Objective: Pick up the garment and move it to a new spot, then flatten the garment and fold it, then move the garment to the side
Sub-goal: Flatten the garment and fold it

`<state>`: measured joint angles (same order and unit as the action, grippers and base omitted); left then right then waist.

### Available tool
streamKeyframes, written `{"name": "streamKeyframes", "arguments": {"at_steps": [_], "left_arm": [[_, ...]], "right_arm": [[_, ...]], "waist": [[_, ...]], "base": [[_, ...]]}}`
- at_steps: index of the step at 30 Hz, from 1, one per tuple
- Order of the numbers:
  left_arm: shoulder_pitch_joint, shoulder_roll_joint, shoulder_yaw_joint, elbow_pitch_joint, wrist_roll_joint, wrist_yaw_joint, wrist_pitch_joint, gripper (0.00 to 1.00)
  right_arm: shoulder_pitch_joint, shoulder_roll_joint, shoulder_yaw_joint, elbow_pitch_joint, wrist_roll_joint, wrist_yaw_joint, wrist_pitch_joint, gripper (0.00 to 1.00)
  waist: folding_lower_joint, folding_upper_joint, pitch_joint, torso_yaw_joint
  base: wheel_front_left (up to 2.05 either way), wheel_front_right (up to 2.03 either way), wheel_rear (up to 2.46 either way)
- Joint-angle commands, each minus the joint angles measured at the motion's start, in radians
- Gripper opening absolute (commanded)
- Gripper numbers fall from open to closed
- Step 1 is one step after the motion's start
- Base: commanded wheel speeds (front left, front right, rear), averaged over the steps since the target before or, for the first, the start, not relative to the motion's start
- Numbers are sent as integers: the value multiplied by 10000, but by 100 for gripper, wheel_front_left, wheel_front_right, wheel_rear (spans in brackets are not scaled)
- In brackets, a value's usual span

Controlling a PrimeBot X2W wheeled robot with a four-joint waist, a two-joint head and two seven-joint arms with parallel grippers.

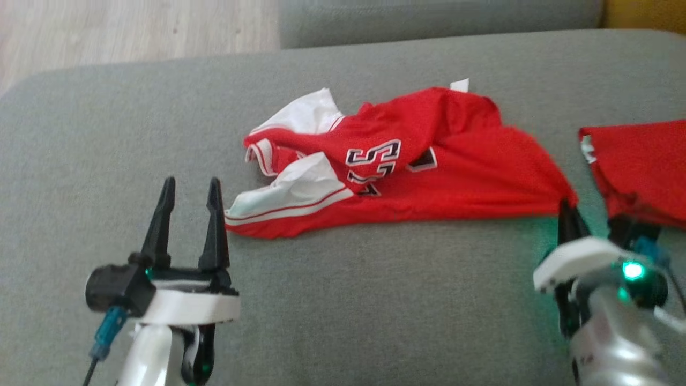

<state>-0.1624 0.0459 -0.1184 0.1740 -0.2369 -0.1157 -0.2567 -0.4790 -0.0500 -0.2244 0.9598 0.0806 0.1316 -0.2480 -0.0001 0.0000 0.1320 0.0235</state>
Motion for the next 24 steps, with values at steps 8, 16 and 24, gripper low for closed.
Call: {"name": "streamKeyframes", "arguments": {"at_steps": [8,16,24], "left_arm": [[202,44,232,-354,-83,22,-51,100],[164,44,17,-347,-133,35,-51,100],[-13,43,-191,-460,-420,52,-51,100]], "right_arm": [[1527,-3,292,-717,56,-9,-117,0],[1535,-3,906,-1969,375,-9,-132,100],[2148,-3,3147,-5022,1274,-9,-135,100]], "waist": [[1,0,-745,-266],[1,0,-652,14],[1,0,-402,542]], "base": [[0,0,0],[0,0,0],[0,0,0]]}}
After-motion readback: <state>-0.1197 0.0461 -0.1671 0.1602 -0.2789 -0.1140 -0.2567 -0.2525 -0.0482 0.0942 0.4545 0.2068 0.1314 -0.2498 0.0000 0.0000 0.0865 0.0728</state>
